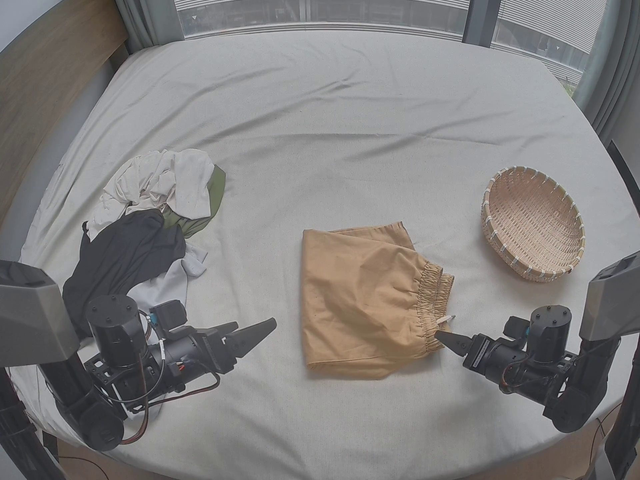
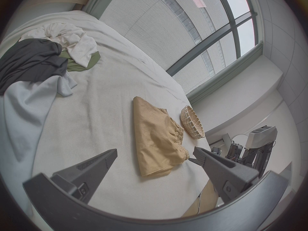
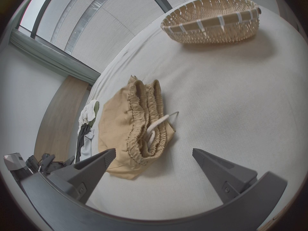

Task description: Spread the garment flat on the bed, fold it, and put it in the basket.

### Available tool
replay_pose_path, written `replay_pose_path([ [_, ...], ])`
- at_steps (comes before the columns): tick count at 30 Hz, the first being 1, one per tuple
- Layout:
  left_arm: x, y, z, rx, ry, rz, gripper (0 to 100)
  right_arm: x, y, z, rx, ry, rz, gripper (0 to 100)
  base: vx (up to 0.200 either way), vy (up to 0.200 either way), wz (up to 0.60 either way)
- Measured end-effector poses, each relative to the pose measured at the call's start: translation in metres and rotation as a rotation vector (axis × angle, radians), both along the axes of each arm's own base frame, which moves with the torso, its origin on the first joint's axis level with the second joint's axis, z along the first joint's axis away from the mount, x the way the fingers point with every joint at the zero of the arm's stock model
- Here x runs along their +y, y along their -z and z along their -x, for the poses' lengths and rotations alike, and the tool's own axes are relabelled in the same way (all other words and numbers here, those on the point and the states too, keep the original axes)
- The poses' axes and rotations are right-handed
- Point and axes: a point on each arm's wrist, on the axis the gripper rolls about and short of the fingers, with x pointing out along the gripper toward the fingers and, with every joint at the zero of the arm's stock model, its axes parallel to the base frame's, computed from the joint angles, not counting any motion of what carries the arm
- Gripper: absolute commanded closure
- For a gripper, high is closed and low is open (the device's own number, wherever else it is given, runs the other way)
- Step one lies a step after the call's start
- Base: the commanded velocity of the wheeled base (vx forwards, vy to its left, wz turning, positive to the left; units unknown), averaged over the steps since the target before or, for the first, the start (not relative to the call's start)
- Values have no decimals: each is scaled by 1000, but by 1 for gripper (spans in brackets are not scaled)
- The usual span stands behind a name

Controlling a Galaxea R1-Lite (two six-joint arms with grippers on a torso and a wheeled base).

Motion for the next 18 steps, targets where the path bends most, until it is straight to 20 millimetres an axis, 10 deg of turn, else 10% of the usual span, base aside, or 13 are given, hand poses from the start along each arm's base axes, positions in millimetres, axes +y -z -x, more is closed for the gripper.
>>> replay_pose_path([
  [18, 7, -1, 9, 10, -39, -9, 0, 30, 25, -56, -82, -21, -31, 0, 0, 0, 0],
])
